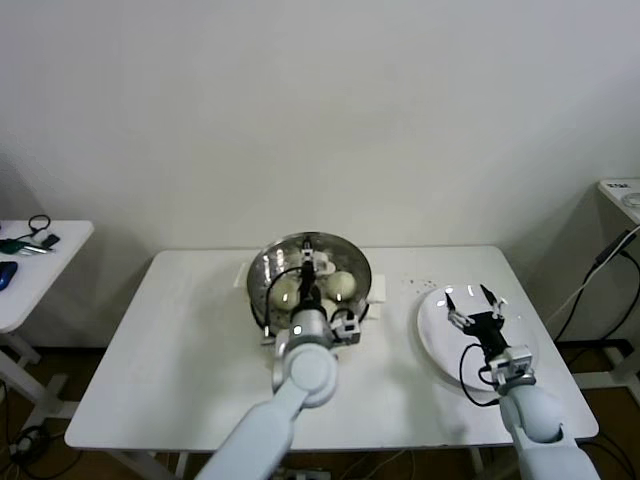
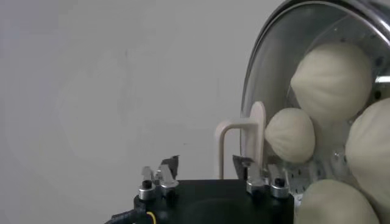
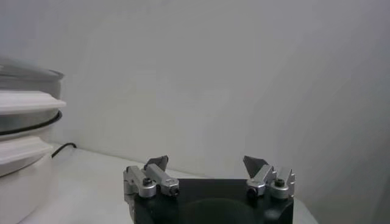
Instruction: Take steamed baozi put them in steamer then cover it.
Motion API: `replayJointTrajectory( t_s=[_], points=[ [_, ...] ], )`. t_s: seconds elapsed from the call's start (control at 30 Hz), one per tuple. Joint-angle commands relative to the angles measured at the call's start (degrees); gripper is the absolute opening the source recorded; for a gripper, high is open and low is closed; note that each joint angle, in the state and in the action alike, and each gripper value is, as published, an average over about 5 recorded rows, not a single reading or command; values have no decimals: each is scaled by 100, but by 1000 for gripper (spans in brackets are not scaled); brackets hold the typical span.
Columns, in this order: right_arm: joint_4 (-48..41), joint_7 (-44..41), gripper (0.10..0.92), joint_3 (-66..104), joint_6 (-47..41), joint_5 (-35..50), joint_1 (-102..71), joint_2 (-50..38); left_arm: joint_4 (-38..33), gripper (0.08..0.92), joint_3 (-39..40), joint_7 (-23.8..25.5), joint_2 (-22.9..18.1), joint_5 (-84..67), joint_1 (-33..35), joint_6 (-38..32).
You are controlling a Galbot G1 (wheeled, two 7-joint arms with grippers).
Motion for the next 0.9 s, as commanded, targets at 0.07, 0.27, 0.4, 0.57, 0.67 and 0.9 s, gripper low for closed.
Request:
replayJointTrajectory(
  t_s=[0.07, 0.27, 0.4, 0.57, 0.67, 0.9],
  points=[
    [99, 78, 823, 18, -316, 27, -4, -12, -801, 667, 4, 71, 450, -273, 282, 285],
    [92, 148, 823, 22, -423, -78, 2, -2, -1218, 806, 42, 71, 484, -357, 451, 285],
    [89, 150, 823, 22, -426, -105, 3, 3, -1439, 822, 25, 72, 612, -379, 653, 285],
    [104, 134, 823, 48, -436, -121, -5, -14, -1803, 823, -177, -17, 830, -579, 855, 285],
    [144, 95, 823, 78, -437, -143, -24, -22, -2054, 823, -374, -181, 1018, -943, 931, 277],
    [184, 74, 823, 141, -352, 29, -81, 16, -2535, 823, -1147, -1155, 1401, -2735, 1267, -218]
  ],
)
